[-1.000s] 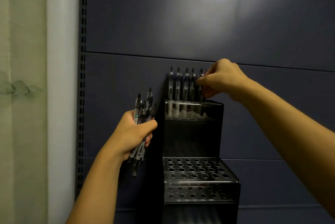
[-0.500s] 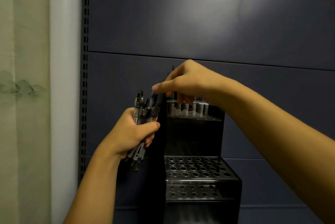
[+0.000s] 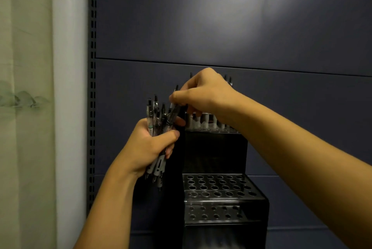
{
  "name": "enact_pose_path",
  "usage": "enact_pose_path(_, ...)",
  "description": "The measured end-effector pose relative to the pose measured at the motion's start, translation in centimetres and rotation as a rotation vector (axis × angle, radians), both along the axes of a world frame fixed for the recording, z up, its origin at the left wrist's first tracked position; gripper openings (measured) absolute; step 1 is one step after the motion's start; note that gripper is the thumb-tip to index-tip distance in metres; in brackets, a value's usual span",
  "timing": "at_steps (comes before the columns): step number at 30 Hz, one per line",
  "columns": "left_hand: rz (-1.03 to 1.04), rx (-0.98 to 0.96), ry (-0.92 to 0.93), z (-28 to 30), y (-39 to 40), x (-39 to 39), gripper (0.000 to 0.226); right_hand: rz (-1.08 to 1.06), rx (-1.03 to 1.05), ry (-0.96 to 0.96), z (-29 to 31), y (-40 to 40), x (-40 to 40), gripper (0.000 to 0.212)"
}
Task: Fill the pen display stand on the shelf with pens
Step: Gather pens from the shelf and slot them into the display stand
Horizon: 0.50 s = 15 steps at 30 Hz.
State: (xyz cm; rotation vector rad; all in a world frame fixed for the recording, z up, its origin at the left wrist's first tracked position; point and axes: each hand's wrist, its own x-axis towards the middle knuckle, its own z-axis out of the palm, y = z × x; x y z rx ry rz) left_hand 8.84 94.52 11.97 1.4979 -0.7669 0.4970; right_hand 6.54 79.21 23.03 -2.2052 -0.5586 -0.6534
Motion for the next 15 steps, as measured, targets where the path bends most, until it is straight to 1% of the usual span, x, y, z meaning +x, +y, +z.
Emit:
enact_pose_path(4, 0.026, 0.026, 0.021, 0.0, 0.2, 0.1, 0.009, -0.004, 0.183, -0.070, 1.2, -0.6, 0.2, 0.022)
enact_pose_path(6, 0.064, 0.027, 0.047, -0.2, 0.4, 0.4, 0.020, 0.014, 0.320, -0.115, 2.6, -1.4, 0.2, 0.021)
enact_pose_path(8, 0.104, 0.008, 0.080, -0.1, 0.5, 0.5, 0.019, 0.034, 0.425, -0.158, 4.2, -2.5, 0.0, 0.021)
enact_pose_path(12, 0.110, -0.067, 0.118, -0.1, 0.8, 1.0, 0.013, -0.036, 0.455, -0.267, 6.0, -5.0, -0.5, 0.016)
enact_pose_path(15, 0.079, -0.100, 0.128, -0.2, 1.0, 1.1, 0.008, -0.177, 0.417, -0.364, 6.3, -7.1, -0.7, 0.018)
